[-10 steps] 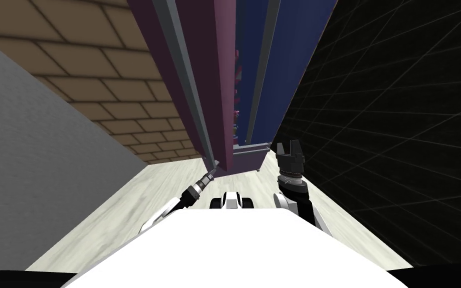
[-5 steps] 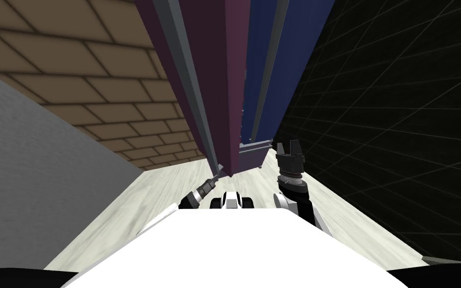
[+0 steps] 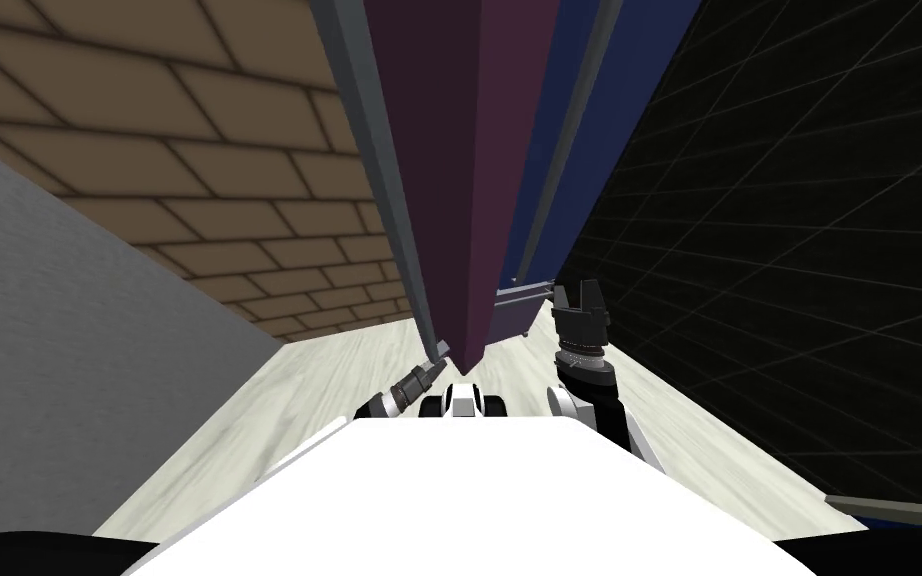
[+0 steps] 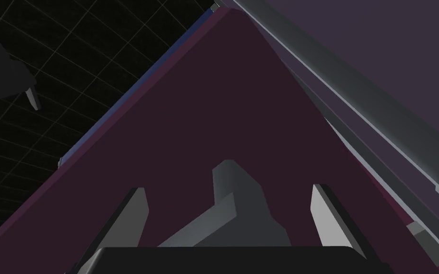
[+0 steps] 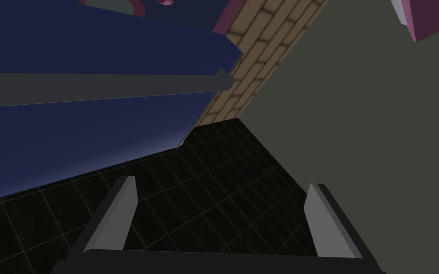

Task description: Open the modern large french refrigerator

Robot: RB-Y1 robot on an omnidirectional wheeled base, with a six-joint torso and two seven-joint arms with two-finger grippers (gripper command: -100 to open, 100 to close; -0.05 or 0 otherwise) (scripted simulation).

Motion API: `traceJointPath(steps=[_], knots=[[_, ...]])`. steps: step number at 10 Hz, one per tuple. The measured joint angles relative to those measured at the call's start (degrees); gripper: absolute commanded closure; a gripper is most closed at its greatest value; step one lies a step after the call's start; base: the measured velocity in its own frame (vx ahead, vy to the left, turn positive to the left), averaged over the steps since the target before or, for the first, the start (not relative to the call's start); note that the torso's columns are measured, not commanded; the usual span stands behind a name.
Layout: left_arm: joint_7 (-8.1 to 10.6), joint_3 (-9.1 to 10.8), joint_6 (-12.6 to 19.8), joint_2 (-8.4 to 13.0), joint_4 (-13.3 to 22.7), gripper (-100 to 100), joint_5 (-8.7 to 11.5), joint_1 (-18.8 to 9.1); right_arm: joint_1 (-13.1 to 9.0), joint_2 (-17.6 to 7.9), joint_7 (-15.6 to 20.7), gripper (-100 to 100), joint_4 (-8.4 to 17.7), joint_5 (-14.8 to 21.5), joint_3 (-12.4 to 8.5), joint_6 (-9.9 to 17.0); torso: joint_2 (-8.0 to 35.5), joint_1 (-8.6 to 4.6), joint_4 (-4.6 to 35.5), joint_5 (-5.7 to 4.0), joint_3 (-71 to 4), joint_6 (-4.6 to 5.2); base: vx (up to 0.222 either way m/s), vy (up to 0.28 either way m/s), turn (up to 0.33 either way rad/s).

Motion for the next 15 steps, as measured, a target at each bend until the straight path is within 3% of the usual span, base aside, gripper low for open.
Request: traceJointPath(steps=[4, 8, 11, 13, 14, 15], knots=[[-0.13, -0.32, 3.06, 3.13, -5.80, -100, 0.13, 2.42, -0.01, 0.00, 0.00, 0, 0.00, 0.00, 0.01, 0.00, 0.45, 0.54, 0.29, 0.08, 0.15, 0.07, 0.047, -0.035, 0.069], [0.04, -0.07, 4.47, 5.95, -9.02, -100, 0.53, 4.81, -0.02, 0.00, 0.00, 0, 0.00, 0.00, 0.00, 0.00, 0.78, 0.58, 0.69, -0.11, 0.10, 0.03, 0.020, -0.003, 0.034], [-0.21, -0.92, 5.73, 6.09, -10.07, -100, 0.25, 4.86, -0.02, 0.00, 0.00, 0, 0.00, 0.00, 0.00, 0.00, 0.78, 0.31, 0.73, -0.19, 0.06, 0.08, 0.009, -0.001, 0.007], [-0.05, -0.45, 5.71, 6.63, -10.32, -100, 0.48, 5.27, -0.02, 0.00, 0.00, 0, 0.00, 0.00, 0.01, 0.00, 0.80, 0.38, 0.77, -0.22, 0.01, 0.04, -0.001, -0.004, -0.003], [0.03, -0.42, 5.76, 6.71, -10.15, 0, 0.53, 5.38, -0.02, 0.00, 0.00, 0, 0.00, 0.00, 0.01, 0.00, 0.74, 0.44, 0.49, -0.06, 0.19, 0.02, 0.006, 0.003, -0.002], [0.05, -0.42, 5.89, 6.73, -10.00, 0, 0.54, 5.41, -0.02, 0.00, 0.00, 0, 0.00, 0.00, 0.01, 0.00, 0.67, 0.55, 0.29, 0.08, 0.30, 0.02, 0.006, 0.001, -0.001]])
